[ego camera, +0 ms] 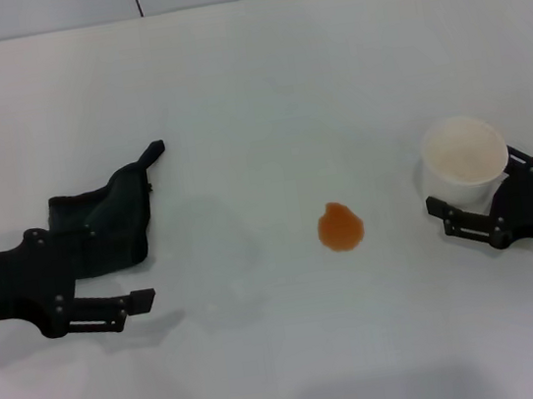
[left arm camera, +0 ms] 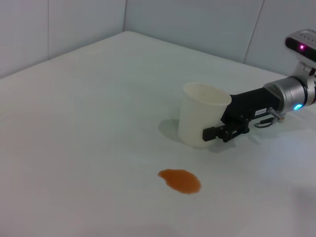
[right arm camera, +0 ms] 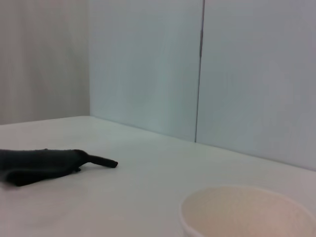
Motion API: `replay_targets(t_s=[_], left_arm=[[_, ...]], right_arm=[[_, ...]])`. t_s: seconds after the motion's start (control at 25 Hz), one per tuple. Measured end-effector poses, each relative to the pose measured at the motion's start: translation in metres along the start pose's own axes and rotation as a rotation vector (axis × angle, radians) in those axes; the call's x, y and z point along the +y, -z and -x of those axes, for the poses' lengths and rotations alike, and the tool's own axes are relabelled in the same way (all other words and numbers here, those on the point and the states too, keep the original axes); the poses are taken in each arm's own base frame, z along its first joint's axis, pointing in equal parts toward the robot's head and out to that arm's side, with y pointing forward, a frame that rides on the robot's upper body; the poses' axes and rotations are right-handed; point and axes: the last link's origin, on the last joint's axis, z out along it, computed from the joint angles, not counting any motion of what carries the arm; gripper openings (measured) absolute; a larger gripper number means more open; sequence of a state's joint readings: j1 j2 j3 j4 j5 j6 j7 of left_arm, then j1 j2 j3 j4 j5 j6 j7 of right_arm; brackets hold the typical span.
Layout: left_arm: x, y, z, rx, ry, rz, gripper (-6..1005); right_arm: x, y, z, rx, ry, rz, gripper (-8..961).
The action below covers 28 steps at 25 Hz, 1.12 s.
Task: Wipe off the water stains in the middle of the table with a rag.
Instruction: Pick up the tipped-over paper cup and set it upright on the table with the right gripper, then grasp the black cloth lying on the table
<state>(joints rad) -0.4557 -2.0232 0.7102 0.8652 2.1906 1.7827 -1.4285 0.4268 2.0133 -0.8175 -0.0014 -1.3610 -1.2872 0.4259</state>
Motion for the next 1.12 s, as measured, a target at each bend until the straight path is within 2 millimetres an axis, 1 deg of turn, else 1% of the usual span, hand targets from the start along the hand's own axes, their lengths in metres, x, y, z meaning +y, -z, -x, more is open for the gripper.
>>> replay_targets(t_s=[0.2,0.6,0.88,1.12], left_arm=[[0.000,0.002,0.002,-0.003,0.004,-0.003,877],[0.001,0.002,0.004,-0.012,0.008,-0.002,877],[0.000,0.003,0.004,-0.014,0.008,-0.006,877],[0.000,0.003,0.004,-0.014,0.009,-0.008,876]], right_arm=[[-0.003,0.006,-0.002,0.022,0.009,0.027,852],[-0.022,0.027,-0.001,0.091,-0.026,0.060,849],[-0.038,0.042,0.009,0.210,-0.034,0.158,846],[-0.049,0.055,0.026,0.306,-0.044,0.250,843]])
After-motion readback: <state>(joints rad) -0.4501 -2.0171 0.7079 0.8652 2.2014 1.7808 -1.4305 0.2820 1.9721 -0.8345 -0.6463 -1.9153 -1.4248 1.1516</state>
